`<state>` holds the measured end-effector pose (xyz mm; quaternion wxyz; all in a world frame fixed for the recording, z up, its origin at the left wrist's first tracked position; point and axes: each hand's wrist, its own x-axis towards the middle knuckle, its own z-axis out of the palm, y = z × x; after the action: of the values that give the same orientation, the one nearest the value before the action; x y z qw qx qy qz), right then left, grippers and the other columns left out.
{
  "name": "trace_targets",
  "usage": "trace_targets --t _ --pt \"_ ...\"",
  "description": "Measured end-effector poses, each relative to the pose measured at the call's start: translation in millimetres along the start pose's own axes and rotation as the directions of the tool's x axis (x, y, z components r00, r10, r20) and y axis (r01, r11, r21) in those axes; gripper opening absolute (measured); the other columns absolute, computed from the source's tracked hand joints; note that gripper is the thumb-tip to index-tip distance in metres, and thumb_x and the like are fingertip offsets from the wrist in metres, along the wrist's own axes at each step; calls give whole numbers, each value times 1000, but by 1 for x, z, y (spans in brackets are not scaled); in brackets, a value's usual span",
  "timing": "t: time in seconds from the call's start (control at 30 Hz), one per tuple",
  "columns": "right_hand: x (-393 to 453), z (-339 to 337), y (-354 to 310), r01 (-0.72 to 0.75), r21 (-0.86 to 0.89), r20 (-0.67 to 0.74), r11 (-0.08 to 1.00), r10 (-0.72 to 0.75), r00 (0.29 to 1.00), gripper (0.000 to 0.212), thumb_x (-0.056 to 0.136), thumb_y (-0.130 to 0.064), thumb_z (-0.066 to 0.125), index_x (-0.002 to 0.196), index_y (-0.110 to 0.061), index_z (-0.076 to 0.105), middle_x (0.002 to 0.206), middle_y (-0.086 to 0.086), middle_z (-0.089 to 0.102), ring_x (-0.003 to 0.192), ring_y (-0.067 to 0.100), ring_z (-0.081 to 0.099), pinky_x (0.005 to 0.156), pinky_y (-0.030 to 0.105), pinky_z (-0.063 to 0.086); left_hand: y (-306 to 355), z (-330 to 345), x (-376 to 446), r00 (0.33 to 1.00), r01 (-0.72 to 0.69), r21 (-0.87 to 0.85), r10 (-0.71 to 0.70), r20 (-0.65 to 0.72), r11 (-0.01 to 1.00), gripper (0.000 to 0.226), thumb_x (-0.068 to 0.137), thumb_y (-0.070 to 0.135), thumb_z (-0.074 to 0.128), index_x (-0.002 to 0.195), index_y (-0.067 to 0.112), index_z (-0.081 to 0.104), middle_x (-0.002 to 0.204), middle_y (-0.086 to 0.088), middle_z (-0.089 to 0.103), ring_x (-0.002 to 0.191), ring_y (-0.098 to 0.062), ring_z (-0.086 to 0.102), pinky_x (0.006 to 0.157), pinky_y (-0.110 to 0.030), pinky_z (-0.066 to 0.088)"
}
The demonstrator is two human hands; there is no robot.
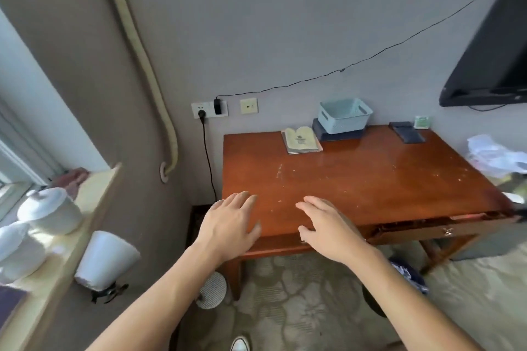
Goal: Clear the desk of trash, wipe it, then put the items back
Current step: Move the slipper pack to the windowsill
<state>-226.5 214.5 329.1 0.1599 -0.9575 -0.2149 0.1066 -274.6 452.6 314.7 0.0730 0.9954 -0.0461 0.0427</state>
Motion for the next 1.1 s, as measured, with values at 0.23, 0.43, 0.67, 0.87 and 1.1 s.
trace_targets --t 0.23,0.43,0.67,0.87,1.1 --pt "97 -23 15 -116 -72 -42 991 113 993 61 103 -39 55 159 -32 30 167 -9 26 153 15 25 120 42 32 -39 5 122 996 -88 22 87 36 996 69 98 57 36 159 27 30 164 2 36 153 -20 29 125 -46 25" --pt "176 -36 39 -183 -143 -74 973 174 982 63 101 -38 54 159 -25 32 164 -5 32 150 18 30 118 42 33 -55 16 213 989 -130 22 128 73 991 77 92 62 22 157 24 34 161 -2 39 151 -24 32 124 -48 23" --pt "293 -30 108 -235 -172 -15 957 236 972 59 99 -40 54 153 -20 42 157 -1 42 143 23 39 114 43 39 -54 70 330 973 -144 39 134 188 989 70 99 57 39 159 24 28 163 -3 34 152 -24 27 124 -50 19" --pt "413 -6 183 -208 -172 79 963 224 971 52 95 -45 54 140 -19 51 141 4 55 128 27 52 101 46 49 -46 122 431 950 -83 61 60 307 995 69 98 55 40 159 25 25 164 -3 32 151 -24 27 125 -50 19" --pt "538 45 242 -164 -165 185 972 194 963 72 94 -52 57 155 -23 29 153 12 36 138 37 37 106 51 44 -46 184 507 912 22 88 -56 407 996 66 97 58 41 156 29 27 163 -1 33 151 -23 28 125 -51 20"
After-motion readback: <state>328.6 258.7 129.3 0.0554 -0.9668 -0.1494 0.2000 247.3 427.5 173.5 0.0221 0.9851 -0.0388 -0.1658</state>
